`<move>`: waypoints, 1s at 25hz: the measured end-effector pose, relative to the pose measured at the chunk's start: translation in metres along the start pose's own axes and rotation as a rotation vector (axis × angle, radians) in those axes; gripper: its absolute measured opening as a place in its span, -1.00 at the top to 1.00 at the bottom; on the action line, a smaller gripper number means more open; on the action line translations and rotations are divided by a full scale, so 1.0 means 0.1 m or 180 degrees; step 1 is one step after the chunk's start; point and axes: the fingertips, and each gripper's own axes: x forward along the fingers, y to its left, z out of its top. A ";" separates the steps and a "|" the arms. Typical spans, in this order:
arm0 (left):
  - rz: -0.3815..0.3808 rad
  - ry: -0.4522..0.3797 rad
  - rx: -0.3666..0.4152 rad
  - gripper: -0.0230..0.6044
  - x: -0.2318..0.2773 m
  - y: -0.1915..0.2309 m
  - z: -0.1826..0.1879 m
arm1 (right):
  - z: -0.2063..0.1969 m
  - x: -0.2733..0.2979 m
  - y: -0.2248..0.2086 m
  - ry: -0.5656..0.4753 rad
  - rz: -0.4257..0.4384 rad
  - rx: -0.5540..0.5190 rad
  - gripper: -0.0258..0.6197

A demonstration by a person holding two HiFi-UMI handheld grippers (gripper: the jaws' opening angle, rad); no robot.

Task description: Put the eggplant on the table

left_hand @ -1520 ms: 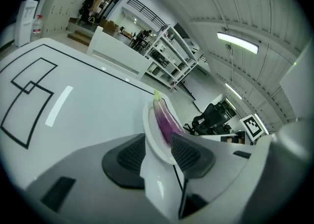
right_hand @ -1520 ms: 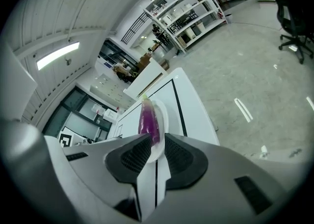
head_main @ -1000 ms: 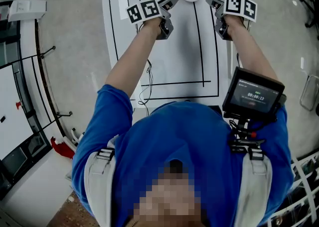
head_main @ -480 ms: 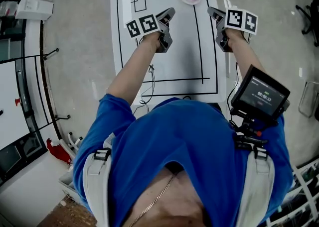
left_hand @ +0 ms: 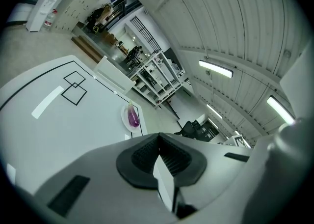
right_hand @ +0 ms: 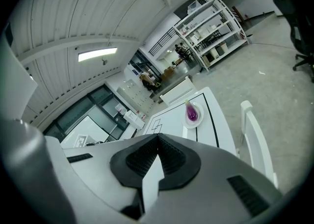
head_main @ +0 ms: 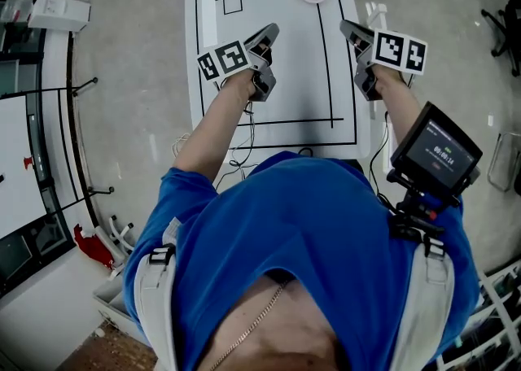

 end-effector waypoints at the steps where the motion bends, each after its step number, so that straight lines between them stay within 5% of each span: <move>1: -0.0013 -0.0008 -0.0007 0.90 -0.04 0.00 -0.02 | -0.02 -0.01 0.03 -0.0011 0.0020 -0.0023 0.91; 25: -0.0217 0.0031 -0.0394 0.90 -0.59 0.00 -0.65 | -0.72 -0.32 0.12 -0.0068 0.0014 0.0143 0.91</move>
